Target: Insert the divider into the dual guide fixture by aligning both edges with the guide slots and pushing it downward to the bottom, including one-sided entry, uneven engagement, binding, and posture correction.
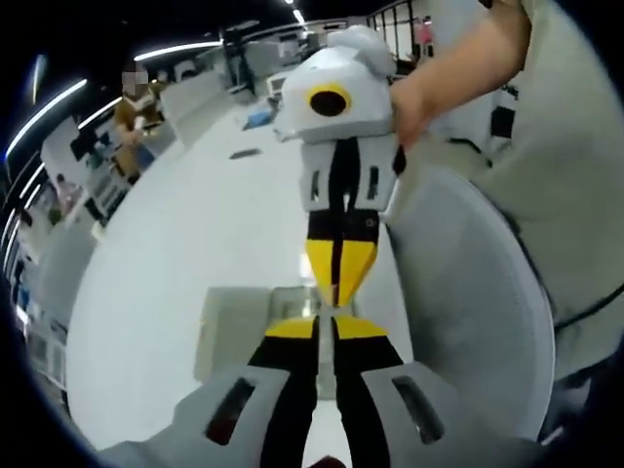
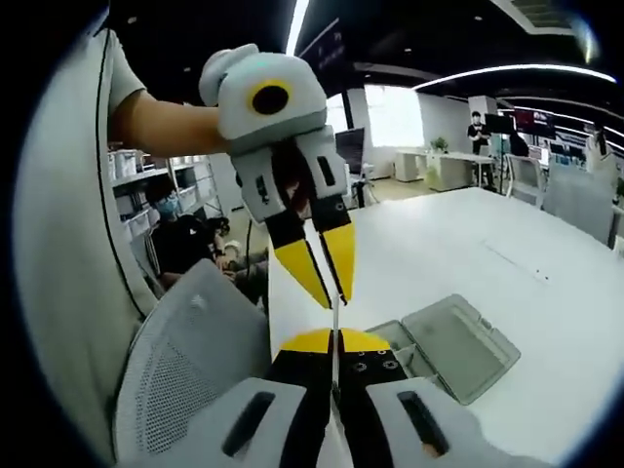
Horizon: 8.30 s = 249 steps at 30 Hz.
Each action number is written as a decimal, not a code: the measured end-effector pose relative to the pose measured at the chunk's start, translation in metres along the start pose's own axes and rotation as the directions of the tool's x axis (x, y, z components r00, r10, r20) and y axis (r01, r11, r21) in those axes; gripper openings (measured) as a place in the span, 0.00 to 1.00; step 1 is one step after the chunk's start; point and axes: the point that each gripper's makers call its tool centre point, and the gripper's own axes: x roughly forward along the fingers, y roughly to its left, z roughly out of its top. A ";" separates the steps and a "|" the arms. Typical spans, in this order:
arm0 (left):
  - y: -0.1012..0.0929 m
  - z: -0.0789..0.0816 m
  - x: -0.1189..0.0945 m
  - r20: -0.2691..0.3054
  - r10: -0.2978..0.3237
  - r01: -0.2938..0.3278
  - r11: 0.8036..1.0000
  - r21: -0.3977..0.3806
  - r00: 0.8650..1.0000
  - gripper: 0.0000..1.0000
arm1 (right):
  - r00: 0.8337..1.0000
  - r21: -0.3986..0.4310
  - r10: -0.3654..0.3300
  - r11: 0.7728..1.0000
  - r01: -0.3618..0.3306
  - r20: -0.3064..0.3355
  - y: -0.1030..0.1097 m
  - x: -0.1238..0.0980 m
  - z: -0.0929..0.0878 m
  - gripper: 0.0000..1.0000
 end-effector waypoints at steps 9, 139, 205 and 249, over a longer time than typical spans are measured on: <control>-0.004 -0.005 0.002 -0.028 -0.031 0.031 0.999 -0.009 0.999 0.02 | 1.000 -0.040 0.011 0.999 -0.012 -0.013 0.002 0.000 0.000 0.00; 0.020 -0.078 0.020 -0.431 -0.104 0.049 0.989 -0.137 0.896 0.00 | 0.982 0.047 -0.124 0.990 0.132 -0.140 -0.020 -0.008 -0.033 0.49; 0.021 -0.097 0.037 -0.446 -0.090 0.031 0.990 -0.139 0.891 0.00 | 0.979 0.088 -0.130 0.986 0.145 -0.154 -0.021 -0.013 -0.042 0.51; 0.025 -0.106 0.047 -0.444 -0.094 0.058 0.994 -0.094 0.891 0.00 | 0.978 0.099 -0.131 0.984 0.148 -0.162 -0.025 -0.015 -0.047 0.51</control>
